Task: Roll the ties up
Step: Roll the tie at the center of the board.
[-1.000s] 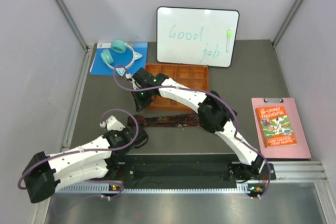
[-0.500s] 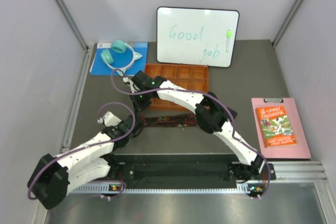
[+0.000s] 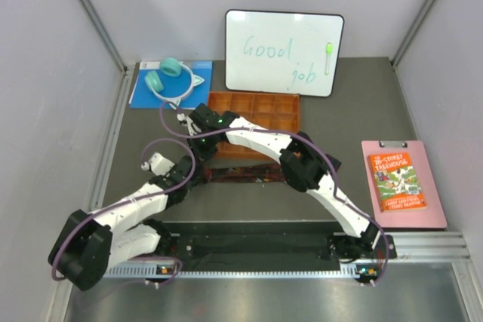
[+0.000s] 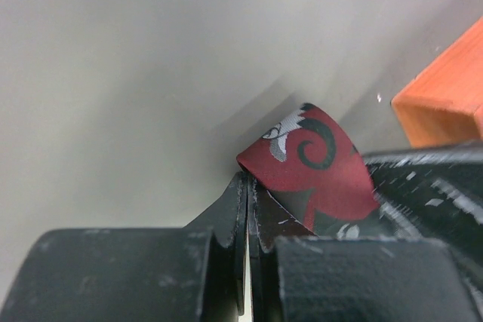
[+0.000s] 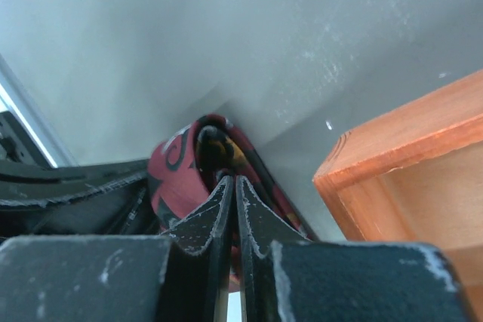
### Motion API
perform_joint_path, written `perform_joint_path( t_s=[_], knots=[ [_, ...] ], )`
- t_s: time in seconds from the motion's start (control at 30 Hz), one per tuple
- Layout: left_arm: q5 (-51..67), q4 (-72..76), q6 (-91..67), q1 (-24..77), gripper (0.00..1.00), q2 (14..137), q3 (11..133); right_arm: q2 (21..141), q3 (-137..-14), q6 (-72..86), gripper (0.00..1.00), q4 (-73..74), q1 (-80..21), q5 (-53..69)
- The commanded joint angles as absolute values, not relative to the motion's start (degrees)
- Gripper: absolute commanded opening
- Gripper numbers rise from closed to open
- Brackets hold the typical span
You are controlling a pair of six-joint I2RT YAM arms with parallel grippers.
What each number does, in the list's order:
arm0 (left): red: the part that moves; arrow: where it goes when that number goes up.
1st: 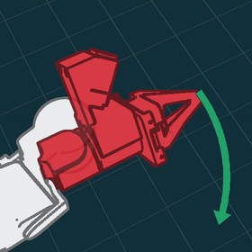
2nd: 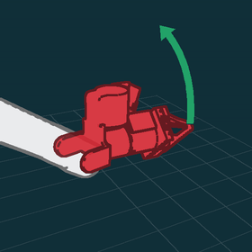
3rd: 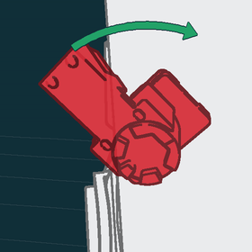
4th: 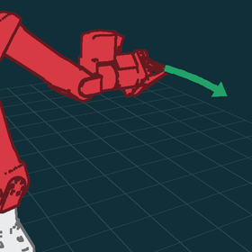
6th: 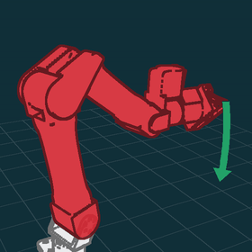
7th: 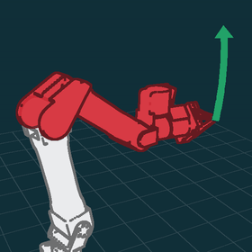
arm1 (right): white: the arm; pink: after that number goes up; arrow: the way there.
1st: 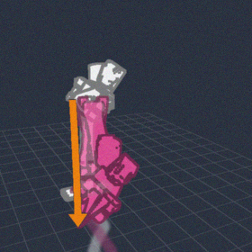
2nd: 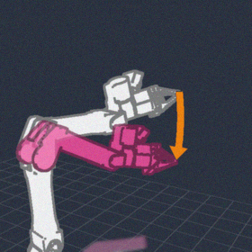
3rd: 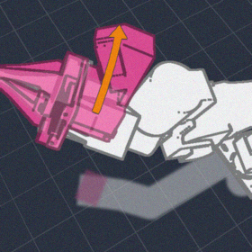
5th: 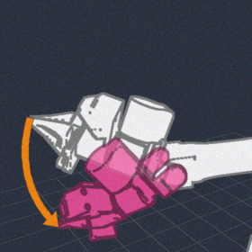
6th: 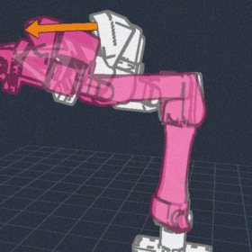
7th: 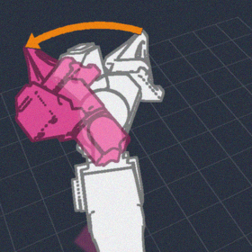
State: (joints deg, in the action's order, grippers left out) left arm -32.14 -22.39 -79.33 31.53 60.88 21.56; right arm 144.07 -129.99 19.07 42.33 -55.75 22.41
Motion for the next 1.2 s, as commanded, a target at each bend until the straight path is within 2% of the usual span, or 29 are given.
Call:
perform_joint_path(
  t_s=[0.0, 0.27, 0.4, 0.63, 0.73, 0.9, 1.03, 1.17],
  knots=[
    [-31.3, -26.0, -78.6, 29.9, 0.00, 64.7, 21.5, 142.3, -128.9, 18.5, 0.05, 40.5, -56.5, 23.7],
    [-30.2, -22.9, -77.6, 28.9, 0.00, 69.7, 22.8, 141.3, -129.1, 18.5, 0.04, 40.9, -56.3, 21.5],
    [-29.5, -23.3, -77.6, 28.9, 0.00, 69.3, 22.9, 140.8, -131.9, 20.2, 0.08, 41.7, -55.1, 20.0],
    [-28.9, -26.4, -77.8, 28.9, 0.00, 65.2, 23.2, 134.9, -132.4, 24.2, 0.28, 43.4, -51.7, 17.1],
    [-28.1, -27.2, -77.9, 28.9, 0.00, 63.7, 23.2, 130.9, -130.0, 25.0, 0.28, 45.2, -50.7, 15.1],
    [-27.9, -28.1, -78.7, 28.9, 0.00, 62.2, 22.5, 121.0, -114.9, 27.1, 0.28, 43.3, -50.7, 12.0],
    [-27.9, -25.8, -77.3, 28.9, 0.00, 60.2, 21.4, 111.9, -98.0, 31.3, 0.27, 37.7, -51.1, 14.8],
    [-26.8, -22.9, -77.1, 29.0, 0.00, 58.5, 20.3, 107.1, -89.0, 34.6, 0.27, 32.9, -53.3, 17.0]
  ],
)
